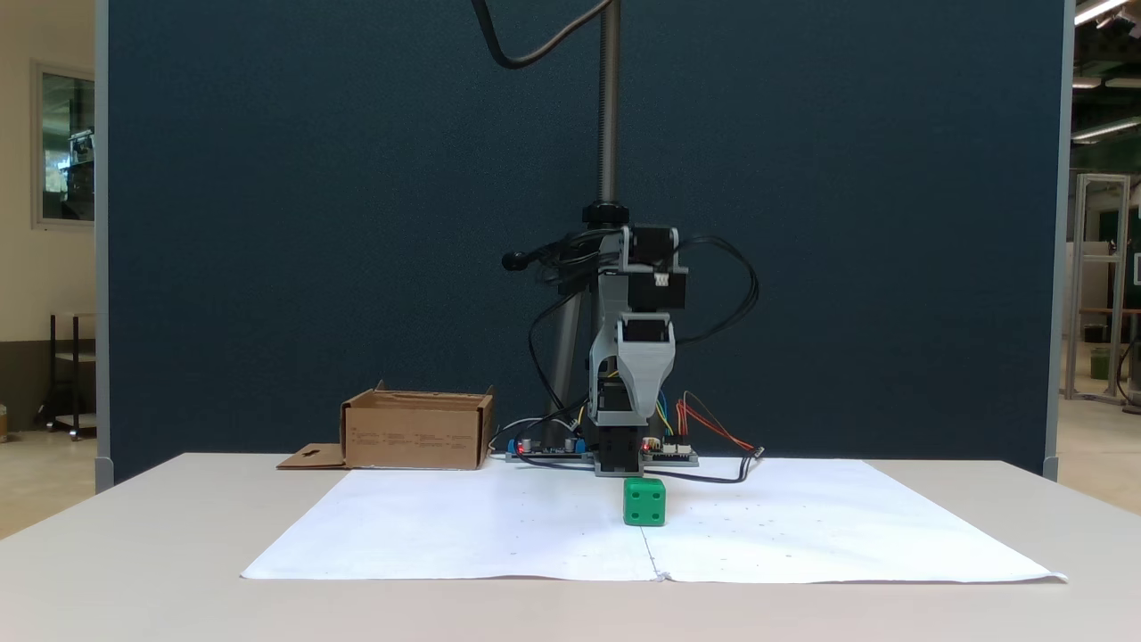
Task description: Grasp a green dice and put it in the bin.
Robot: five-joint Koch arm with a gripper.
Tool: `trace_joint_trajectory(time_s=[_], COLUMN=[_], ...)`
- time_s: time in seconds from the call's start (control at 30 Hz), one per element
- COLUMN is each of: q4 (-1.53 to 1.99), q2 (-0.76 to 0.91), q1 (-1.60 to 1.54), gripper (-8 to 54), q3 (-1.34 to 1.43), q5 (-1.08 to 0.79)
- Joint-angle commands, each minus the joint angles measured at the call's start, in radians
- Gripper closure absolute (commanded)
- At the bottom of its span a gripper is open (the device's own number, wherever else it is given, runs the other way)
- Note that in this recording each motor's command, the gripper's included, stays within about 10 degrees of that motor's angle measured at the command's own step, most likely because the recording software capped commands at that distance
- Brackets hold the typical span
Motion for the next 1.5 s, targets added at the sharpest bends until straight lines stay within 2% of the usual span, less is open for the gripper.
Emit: trace_joint_trajectory(time_s=[0.0, 0.33, 0.77, 1.47], q4=[-0.086, -0.149, -0.225, -0.437], q2=[0.049, 0.046, -0.046, -0.063], q1=[-0.006, 0.005, 0.011, 0.025], gripper=[-1.8, -1.7, -1.3, 0.4], q3=[0.002, 0.023, 0.025, 0.235], q5=[0.040, 0.060, 0.075, 0.084])
